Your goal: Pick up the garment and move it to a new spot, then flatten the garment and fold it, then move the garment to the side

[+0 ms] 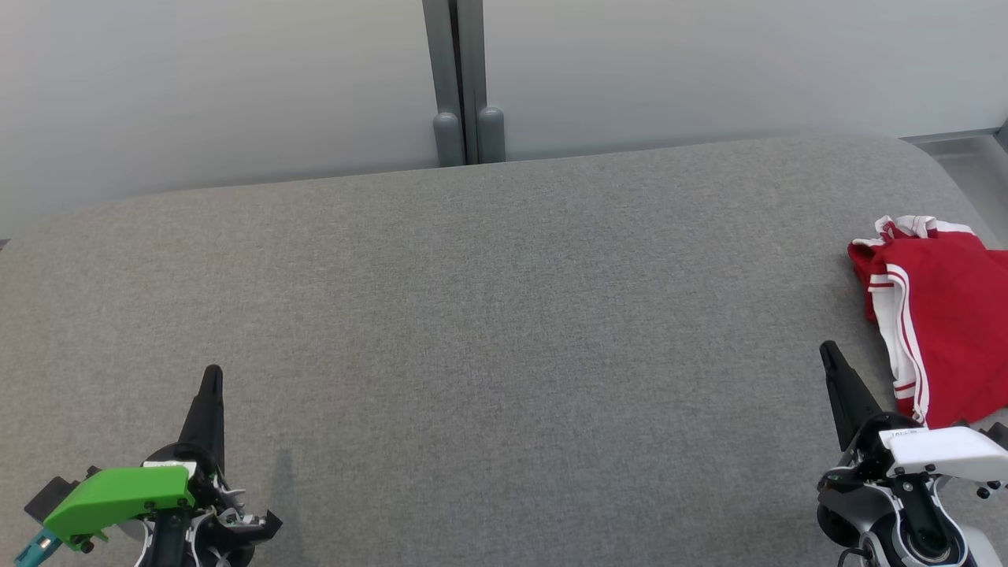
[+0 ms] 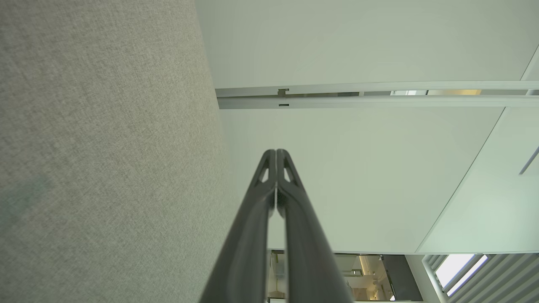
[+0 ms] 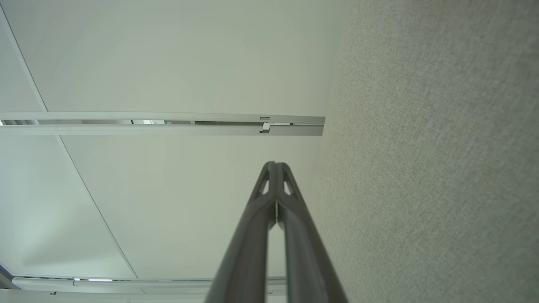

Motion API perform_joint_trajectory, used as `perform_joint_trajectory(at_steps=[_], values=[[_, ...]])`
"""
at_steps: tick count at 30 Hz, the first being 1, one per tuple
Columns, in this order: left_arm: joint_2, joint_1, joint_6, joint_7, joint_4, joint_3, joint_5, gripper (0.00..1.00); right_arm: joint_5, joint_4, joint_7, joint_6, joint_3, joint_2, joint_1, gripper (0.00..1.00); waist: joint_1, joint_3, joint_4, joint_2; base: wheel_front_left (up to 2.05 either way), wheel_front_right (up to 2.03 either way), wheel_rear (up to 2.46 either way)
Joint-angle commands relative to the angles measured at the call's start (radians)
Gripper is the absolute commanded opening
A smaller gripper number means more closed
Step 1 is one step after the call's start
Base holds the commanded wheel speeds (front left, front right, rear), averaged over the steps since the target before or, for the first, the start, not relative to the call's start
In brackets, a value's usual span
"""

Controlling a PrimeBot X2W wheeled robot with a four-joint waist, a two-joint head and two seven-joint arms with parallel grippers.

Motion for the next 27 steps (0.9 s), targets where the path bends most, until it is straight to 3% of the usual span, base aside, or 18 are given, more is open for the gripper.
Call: perform_joint_trajectory(at_steps=[1, 27], values=[[0.007, -0.011, -0.005, 0.004, -0.002, 0.003, -0.004, 0.00, 0.003, -0.004, 0.001, -0.001, -0.002, -0.005, 0.010, 0.00, -0.0001, 0.000, 0.000, 0.0000, 0.00, 0.00, 0.00], [0.007, -0.011, -0.005, 0.004, -0.002, 0.003, -0.004, 0.00, 0.003, -0.004, 0.001, -0.001, -0.002, -0.005, 0.010, 0.00, -0.0001, 0.000, 0.000, 0.0000, 0.00, 0.00, 0.00]])
